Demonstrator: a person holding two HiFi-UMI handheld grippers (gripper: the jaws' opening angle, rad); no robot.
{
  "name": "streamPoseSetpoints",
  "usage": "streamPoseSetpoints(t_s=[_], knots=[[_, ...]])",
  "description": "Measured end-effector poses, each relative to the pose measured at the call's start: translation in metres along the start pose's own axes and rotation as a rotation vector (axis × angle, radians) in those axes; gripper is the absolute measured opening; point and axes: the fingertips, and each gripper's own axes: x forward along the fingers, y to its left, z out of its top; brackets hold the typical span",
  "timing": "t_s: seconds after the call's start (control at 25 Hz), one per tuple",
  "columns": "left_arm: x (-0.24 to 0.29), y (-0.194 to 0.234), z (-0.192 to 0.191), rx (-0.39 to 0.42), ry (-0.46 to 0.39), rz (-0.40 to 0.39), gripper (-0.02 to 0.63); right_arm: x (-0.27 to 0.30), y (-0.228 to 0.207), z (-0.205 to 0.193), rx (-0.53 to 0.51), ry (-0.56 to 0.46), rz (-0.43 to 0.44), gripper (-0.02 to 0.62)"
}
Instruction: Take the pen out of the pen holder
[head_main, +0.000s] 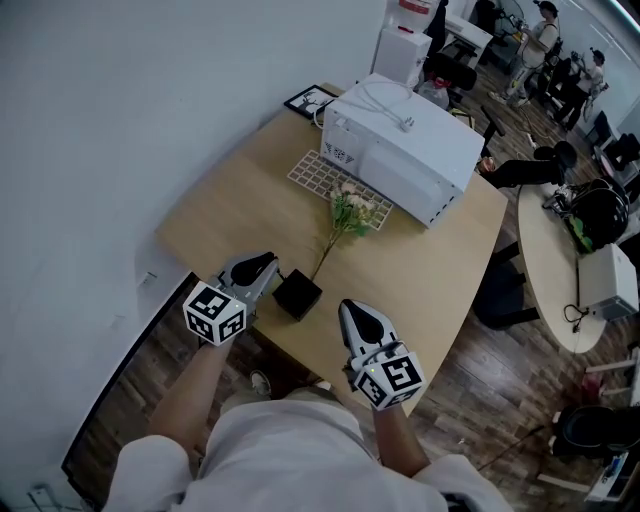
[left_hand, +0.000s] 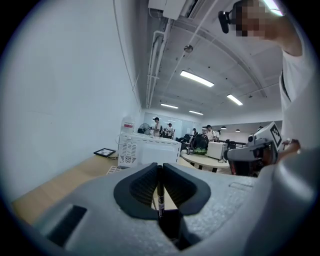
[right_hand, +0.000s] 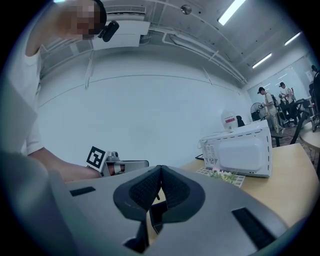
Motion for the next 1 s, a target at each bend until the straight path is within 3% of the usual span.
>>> streamPoseSetpoints(t_s=[0.36, 1.0], knots=[[-0.039, 0.009, 0.050, 0.054, -0.097, 0.009, 0.044, 0.003, 0.018, 0.030, -0.088, -0.017, -0.014, 0.002], [-0.122, 0.051, 0.125, 0.060, -0.265, 0.151, 0.045, -0.015, 0.022, 0.086, -0.176, -0.099, -0.053, 0.002]])
